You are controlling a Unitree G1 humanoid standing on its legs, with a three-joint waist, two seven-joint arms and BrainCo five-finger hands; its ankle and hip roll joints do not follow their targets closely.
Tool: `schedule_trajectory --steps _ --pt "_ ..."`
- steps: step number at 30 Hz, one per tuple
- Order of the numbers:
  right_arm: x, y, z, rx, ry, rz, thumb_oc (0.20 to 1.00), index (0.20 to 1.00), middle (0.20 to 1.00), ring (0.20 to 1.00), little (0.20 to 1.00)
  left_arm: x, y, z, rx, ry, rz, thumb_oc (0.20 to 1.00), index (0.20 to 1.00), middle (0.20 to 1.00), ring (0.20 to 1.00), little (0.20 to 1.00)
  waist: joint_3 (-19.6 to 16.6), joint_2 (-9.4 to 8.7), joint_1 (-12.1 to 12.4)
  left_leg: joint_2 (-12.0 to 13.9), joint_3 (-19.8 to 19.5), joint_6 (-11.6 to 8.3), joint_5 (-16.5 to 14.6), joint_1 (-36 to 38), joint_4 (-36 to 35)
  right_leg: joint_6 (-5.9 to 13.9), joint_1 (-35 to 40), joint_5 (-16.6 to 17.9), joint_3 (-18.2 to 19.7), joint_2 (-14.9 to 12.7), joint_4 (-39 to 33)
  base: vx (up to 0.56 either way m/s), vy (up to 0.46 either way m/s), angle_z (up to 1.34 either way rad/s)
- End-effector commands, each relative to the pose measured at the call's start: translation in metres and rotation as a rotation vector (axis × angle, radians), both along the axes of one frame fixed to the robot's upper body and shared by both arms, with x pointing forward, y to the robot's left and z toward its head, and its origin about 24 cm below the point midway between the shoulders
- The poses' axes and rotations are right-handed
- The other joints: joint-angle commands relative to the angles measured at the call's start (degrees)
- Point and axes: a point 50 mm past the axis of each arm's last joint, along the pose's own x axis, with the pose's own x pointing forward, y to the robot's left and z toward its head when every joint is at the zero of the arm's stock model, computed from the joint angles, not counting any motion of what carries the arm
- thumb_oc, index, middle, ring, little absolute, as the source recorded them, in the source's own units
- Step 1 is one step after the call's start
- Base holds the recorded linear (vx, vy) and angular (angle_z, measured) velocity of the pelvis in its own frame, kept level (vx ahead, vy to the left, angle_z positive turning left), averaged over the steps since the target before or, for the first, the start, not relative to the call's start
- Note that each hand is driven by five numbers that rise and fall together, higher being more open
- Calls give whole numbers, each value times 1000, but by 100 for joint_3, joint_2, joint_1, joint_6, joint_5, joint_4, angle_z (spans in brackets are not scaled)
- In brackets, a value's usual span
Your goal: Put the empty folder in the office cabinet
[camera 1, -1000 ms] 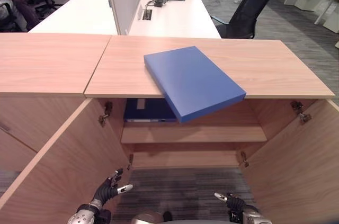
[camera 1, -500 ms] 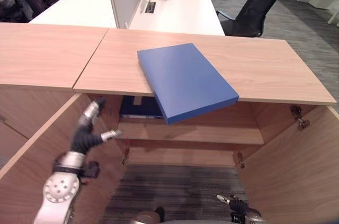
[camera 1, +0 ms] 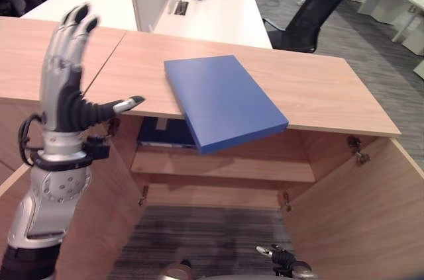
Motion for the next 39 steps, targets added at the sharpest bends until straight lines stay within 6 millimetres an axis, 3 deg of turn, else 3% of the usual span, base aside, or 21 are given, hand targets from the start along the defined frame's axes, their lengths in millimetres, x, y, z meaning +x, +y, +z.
schedule_trajectory --steps 1,10,21,30,39 --pt "13 4 4 -10 -58 0 1000 1000 1000 1000 1000 1 -9 -2 158 -26 6 1000 1000 1000 1000 1000 -115 -120 16 45 19 -150 -163 105 -350 580 899 989 171 101 -1152 25 31 -20" --pt "5 -8 3 -38 -36 -28 1000 1000 1000 1000 1000 15 18 -25 368 100 163 1000 1000 1000 1000 1000 -228 -57 -107 33 140 -125 -181 290 -416 579 1000 1022 328 152 -1261 18 26 -12" --pt "-6 -16 0 -45 -6 -36 1000 1000 1000 1000 1000 15 52 -50 472 239 325 1000 1000 1000 1000 1000 -330 13 -211 24 226 -99 -184 408 -452 548 1099 1034 443 205 -1377 7 12 -7" --pt "-7 -22 1 -66 2 -42 1000 1000 1000 1000 1000 19 49 -78 507 357 302 1000 1000 1000 1000 1000 -362 63 -323 16 273 -74 -192 469 -475 538 1139 1041 501 224 -1415 2 3 -3" --pt "-9 -25 0 -87 9 -47 1000 1000 1000 1000 1000 32 43 -111 433 430 325 1000 1000 1000 1000 1000 -401 80 -487 35 335 -66 -195 513 -489 507 1152 1029 580 247 -1455 5 1 -8"
